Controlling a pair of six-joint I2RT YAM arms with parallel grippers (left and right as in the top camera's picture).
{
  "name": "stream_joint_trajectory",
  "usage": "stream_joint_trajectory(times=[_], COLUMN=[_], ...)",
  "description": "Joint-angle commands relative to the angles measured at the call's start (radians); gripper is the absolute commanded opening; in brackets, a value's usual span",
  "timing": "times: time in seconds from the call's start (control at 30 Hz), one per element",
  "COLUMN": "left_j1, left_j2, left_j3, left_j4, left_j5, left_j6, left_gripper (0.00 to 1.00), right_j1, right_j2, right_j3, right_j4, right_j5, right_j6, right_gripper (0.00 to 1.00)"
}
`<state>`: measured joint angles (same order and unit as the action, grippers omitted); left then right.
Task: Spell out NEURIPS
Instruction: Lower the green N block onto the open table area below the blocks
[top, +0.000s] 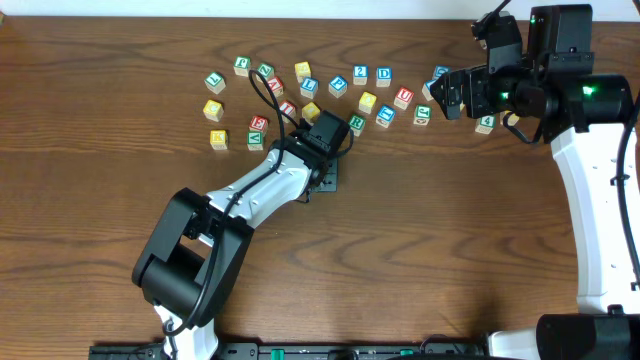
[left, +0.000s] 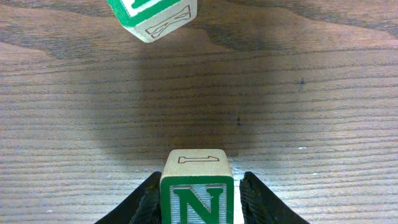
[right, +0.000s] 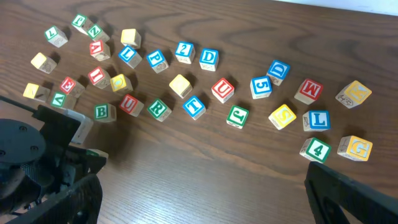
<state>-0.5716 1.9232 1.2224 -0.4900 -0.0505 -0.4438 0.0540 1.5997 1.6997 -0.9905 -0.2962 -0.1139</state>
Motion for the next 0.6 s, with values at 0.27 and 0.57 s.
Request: stream_joint_trajectory(times=[0.27,0.57], left_j1=[-0.001,-0.001], left_j2=[0.02,0.02], left_j3=[0.019,0.019], left_j4=[0.011,0.032], left_j5=[-0.004,-0.014], left_j6=[0.005,0.005], left_gripper=[0.4,0.39], right_j1=[0.0,0.0], right_j2=[-0.001,-0.001], right_j3=[0.019,0.019], right_j4=[-0.001,-0.001], right_j5=[-0.01,-0.01], right_j6=[-0.007,-0.007], right_gripper=[0.99,0.99])
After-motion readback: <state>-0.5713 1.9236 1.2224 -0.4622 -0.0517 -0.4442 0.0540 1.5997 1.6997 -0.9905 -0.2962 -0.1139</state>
